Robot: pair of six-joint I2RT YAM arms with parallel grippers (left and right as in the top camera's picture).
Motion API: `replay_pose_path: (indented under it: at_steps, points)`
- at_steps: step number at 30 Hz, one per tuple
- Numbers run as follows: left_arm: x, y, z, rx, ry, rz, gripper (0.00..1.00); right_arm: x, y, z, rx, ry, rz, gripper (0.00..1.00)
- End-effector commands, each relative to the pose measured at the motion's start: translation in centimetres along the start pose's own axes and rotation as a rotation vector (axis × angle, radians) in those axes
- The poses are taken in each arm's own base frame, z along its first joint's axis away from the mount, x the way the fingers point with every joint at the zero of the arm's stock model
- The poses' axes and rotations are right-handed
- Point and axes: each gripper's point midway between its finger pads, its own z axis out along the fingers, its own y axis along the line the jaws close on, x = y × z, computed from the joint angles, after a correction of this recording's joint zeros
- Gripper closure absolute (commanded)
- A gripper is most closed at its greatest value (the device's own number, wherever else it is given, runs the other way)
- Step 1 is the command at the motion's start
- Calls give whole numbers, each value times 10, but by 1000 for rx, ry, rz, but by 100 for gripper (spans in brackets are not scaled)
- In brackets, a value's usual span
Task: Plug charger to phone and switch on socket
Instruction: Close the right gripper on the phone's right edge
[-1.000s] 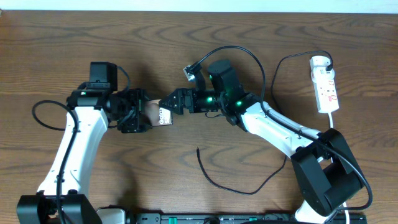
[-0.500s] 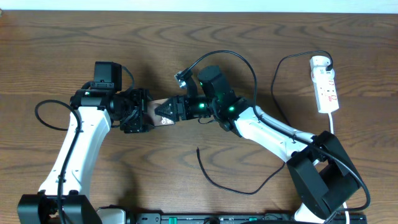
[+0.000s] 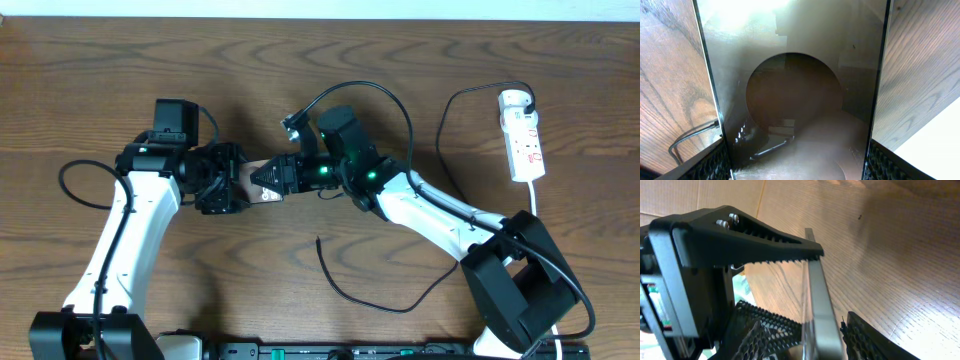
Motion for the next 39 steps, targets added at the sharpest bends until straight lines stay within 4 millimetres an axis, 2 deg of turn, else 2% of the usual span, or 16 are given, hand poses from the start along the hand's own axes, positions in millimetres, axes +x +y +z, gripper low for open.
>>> replay_pose_path:
  at_steps: [1,14,29,33,35,37,39]
  points:
    - [7,-1,-4,14,7,-2,93,3,8,7,1,1,-26,51]
    - [8,-1,-3,13,9,-2,93,8,11,13,17,-1,-37,63]
    - [8,-1,-3,13,8,2,93,8,11,13,18,-1,-40,66]
    - [8,-1,-3,13,8,8,93,8,5,13,47,-6,-27,84]
    - [8,-1,-3,13,8,8,93,9,2,13,61,-6,-19,87]
    - [8,-1,-3,13,8,8,93,9,2,13,61,-4,-18,98]
    - [8,-1,-3,13,8,8,93,9,2,13,61,-4,-18,99]
